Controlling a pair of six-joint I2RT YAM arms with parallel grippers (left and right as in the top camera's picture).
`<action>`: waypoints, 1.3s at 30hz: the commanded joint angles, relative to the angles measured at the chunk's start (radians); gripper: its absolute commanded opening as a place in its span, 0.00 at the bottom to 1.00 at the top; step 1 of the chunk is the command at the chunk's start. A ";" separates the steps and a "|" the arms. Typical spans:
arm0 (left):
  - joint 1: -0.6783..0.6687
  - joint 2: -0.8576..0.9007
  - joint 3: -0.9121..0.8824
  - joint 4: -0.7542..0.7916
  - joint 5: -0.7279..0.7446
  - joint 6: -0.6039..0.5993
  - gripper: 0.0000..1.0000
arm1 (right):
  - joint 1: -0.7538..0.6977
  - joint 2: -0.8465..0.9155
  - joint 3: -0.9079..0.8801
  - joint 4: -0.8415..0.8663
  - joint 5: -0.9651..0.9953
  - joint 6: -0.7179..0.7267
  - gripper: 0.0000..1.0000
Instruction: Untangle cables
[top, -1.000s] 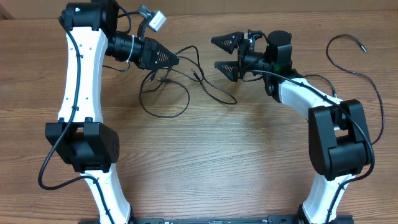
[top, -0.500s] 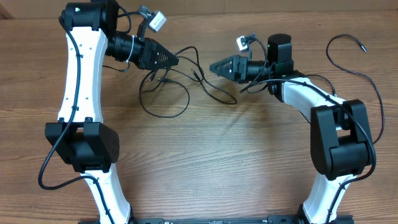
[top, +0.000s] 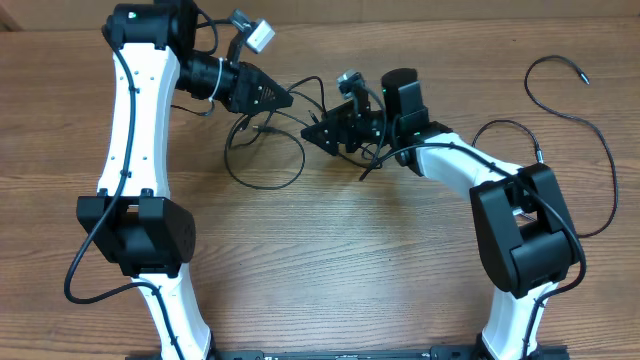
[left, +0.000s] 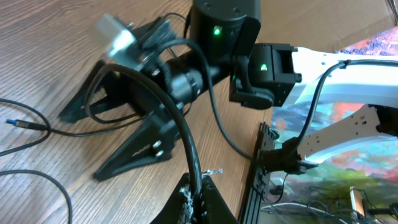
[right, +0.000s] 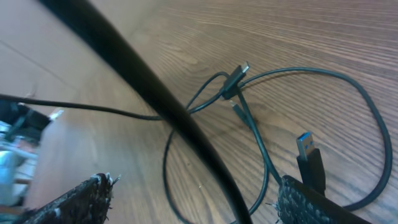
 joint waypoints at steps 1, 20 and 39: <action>-0.014 -0.003 0.020 0.001 0.012 0.016 0.04 | 0.012 -0.023 0.002 0.006 0.098 -0.026 0.82; -0.014 -0.003 0.019 0.013 0.001 0.016 0.04 | -0.032 -0.023 0.002 -0.014 -0.002 -0.025 0.46; -0.015 -0.003 0.019 0.012 0.004 0.016 0.04 | -0.005 -0.023 0.002 -0.056 -0.002 -0.025 0.47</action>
